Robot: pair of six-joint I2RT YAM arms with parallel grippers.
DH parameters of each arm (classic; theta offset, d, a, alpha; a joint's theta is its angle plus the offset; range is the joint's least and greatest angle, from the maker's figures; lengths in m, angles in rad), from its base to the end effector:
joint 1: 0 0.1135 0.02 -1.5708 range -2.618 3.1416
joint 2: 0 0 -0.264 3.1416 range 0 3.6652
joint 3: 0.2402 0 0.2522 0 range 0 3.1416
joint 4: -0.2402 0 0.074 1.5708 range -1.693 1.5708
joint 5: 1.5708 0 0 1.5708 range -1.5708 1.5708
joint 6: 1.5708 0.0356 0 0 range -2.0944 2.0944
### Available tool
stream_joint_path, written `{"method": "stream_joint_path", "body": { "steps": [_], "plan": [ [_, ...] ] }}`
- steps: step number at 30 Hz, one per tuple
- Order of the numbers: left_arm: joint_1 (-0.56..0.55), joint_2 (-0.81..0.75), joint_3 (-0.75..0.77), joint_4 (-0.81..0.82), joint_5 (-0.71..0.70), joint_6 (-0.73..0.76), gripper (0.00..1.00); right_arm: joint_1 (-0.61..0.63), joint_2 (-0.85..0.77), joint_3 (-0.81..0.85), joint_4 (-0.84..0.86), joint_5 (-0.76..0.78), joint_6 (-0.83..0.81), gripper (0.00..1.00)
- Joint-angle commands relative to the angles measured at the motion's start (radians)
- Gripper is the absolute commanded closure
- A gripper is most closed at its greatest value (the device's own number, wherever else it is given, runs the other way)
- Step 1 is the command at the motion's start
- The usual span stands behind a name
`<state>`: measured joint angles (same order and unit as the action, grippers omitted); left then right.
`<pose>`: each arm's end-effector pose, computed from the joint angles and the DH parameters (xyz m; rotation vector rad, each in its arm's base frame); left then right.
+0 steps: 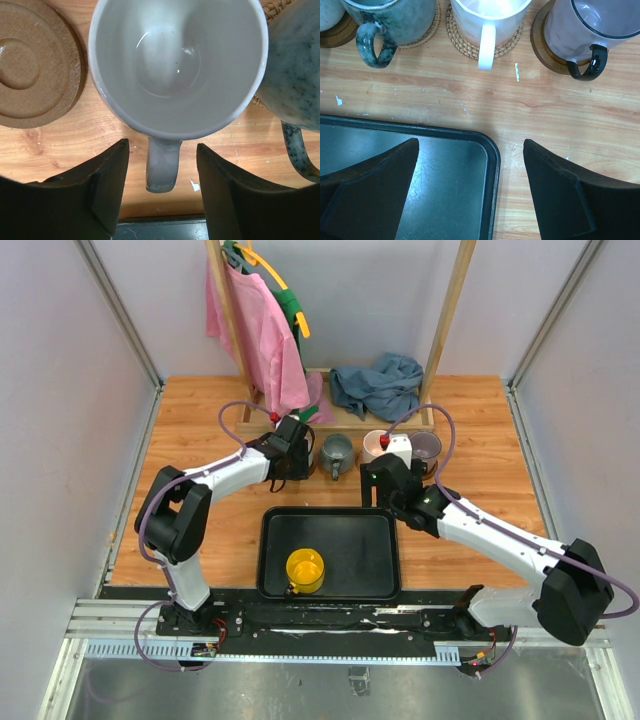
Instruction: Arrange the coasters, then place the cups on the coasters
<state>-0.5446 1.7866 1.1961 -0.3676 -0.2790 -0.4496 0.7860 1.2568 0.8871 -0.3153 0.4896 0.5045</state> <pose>0.3264 -0.1862 0.1963 0.0077 2.4771 -0.0679 0.2028 0.1793 0.2653 -0.0495 2.1684 0.1845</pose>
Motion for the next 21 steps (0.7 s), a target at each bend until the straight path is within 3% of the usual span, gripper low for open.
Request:
{"method": "stream_joint_path", "body": {
  "steps": [1,5,12,21],
  "plan": [
    [0.003,-0.048,-0.013,0.003,-0.008,0.009,0.39,-0.023,0.011,0.007,-0.017,-0.001,-0.003,0.14],
    [-0.001,-0.079,-0.019,-0.003,-0.002,0.009,0.37,-0.023,0.015,0.009,-0.02,-0.004,-0.004,0.14],
    [-0.022,-0.192,-0.052,-0.031,0.001,0.004,0.23,-0.023,0.009,-0.001,-0.023,0.0,-0.009,0.14],
    [-0.092,-0.499,-0.259,-0.005,0.056,0.047,0.19,-0.022,0.01,-0.004,-0.026,0.005,-0.01,0.13]
  ]
}}
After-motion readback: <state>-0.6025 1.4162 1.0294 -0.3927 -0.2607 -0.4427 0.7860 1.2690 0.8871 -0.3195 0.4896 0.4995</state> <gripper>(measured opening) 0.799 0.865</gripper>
